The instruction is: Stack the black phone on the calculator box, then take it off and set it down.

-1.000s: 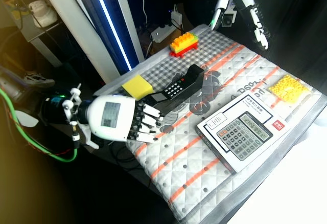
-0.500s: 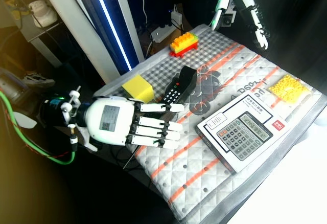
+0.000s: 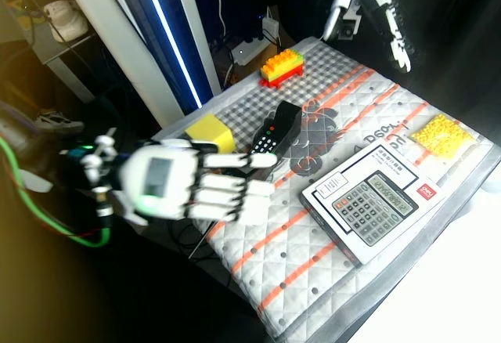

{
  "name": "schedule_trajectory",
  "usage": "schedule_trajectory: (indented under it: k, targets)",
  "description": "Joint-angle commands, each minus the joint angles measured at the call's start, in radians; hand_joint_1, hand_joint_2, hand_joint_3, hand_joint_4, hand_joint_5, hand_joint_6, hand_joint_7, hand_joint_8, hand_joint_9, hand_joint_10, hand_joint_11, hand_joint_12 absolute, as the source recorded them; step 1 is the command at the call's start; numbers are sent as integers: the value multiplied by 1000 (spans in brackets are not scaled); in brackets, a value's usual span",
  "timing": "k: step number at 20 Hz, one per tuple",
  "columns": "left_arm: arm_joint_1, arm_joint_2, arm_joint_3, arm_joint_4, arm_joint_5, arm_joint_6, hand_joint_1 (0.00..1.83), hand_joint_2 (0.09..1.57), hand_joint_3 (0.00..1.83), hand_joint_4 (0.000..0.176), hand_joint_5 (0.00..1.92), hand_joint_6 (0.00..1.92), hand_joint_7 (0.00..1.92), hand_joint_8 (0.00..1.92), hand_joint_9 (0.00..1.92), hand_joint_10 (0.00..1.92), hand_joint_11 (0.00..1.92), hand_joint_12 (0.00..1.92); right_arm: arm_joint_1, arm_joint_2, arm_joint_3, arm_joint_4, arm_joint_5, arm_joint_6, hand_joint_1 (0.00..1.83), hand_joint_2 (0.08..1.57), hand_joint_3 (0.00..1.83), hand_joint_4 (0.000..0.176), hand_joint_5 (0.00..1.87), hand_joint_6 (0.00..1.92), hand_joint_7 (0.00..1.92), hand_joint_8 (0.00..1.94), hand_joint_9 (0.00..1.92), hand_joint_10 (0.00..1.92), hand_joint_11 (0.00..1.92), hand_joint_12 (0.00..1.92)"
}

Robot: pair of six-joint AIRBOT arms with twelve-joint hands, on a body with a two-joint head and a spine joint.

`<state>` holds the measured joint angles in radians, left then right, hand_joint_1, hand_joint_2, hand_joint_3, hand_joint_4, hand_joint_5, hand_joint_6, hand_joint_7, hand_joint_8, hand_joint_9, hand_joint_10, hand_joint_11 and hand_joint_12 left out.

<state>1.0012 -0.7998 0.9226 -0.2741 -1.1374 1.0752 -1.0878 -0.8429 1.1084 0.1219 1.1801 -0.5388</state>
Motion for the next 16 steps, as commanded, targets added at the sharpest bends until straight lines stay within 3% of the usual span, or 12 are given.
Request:
schedule_trajectory:
  k: [1, 5, 6, 7, 8, 10, 11, 12, 13, 14, 15, 16]
  targets:
    - [1, 10, 0, 0, -182, -35, 783, 990, 1, 103, 95, 0, 36, 5, 0, 0, 0, 0, -19, 23, -17, 44, 214, -10, 703, 921, 5, 176, 0, 0, 0, 0, 0, 0, 0, 0]
    - [46, 34, -13, -1, -320, -115, 621, 1028, 12, 92, 21, 0, 57, 6, 47, 14, 92, 47, -196, 88, -95, 168, 432, -31, 719, 900, 0, 176, 0, 0, 0, 0, 0, 0, 11, 5]
    - [58, 43, -24, -4, -359, -119, 614, 980, 23, 111, 33, 1, 75, 3, 74, 9, 18, 364, -237, 102, -114, 202, 492, -39, 754, 916, 5, 176, 0, 0, 0, 0, 0, 0, 1, 0]
    - [70, 50, -33, -6, -397, -120, 514, 1005, 23, 98, 8, 0, 73, 1, 76, 4, 3, 504, -282, 113, -130, 243, 563, -44, 743, 937, 11, 174, 0, 0, 11, 4, 0, 0, 0, 0]
    - [80, 53, -40, -8, -426, -124, 432, 1061, 23, 79, 1, 0, 66, 0, 62, 0, 0, 469, -314, 123, -143, 282, 583, -44, 728, 951, 14, 161, 0, 0, 25, 8, 2, 1, 0, 0]
    - [101, 54, -46, -11, -505, -151, 404, 1095, 6, 44, 20, 3, 129, 7, 123, 9, 0, 426, -319, 132, -159, 280, 583, -64, 605, 966, 15, 174, 0, 0, 54, 11, 44, 12, 36, 16]
    - [114, 53, -47, -19, -537, -161, 404, 1095, 6, 44, 20, 3, 129, 7, 123, 9, 0, 426, -319, 128, -158, 271, 583, -64, 605, 966, 15, 174, 0, 0, 54, 11, 44, 12, 36, 16]
    - [122, 53, -48, -24, -563, -174, 245, 1141, 19, 32, 23, 5, 145, 5, 138, 7, 0, 404, -312, 125, -157, 258, 583, -64, 660, 969, 3, 161, 0, 0, 105, 4, 110, 14, 111, 43]
    - [124, 52, -48, -23, -584, -187, 295, 1119, 5, 13, 10, 3, 159, 8, 147, 9, 0, 390, -296, 124, -157, 242, 583, -69, 579, 1028, 23, 173, 0, 0, 20, 0, 94, 4, 61, 19]
    - [126, 51, -48, -22, -591, -194, 284, 1156, 10, 11, 1, 0, 158, 4, 154, 7, 0, 341, -288, 124, -158, 232, 583, -74, 499, 1105, 16, 169, 0, 0, 3, 0, 80, 0, 44, 11]
    - [123, 50, -47, -11, -593, -209, 148, 1224, 0, 21, 0, 0, 152, 3, 166, 2, 73, 286, -243, 124, -160, 197, 583, -99, 494, 1128, 15, 134, 0, 0, 4, 1, 86, 3, 23, 2]
    - [113, 49, -44, 3, -593, -217, 68, 1274, 9, 30, 0, 0, 75, 1, 140, 0, 96, 274, -200, 124, -163, 162, 583, -124, 444, 1155, 20, 131, 0, 0, 0, 0, 75, 2, 6, 0]
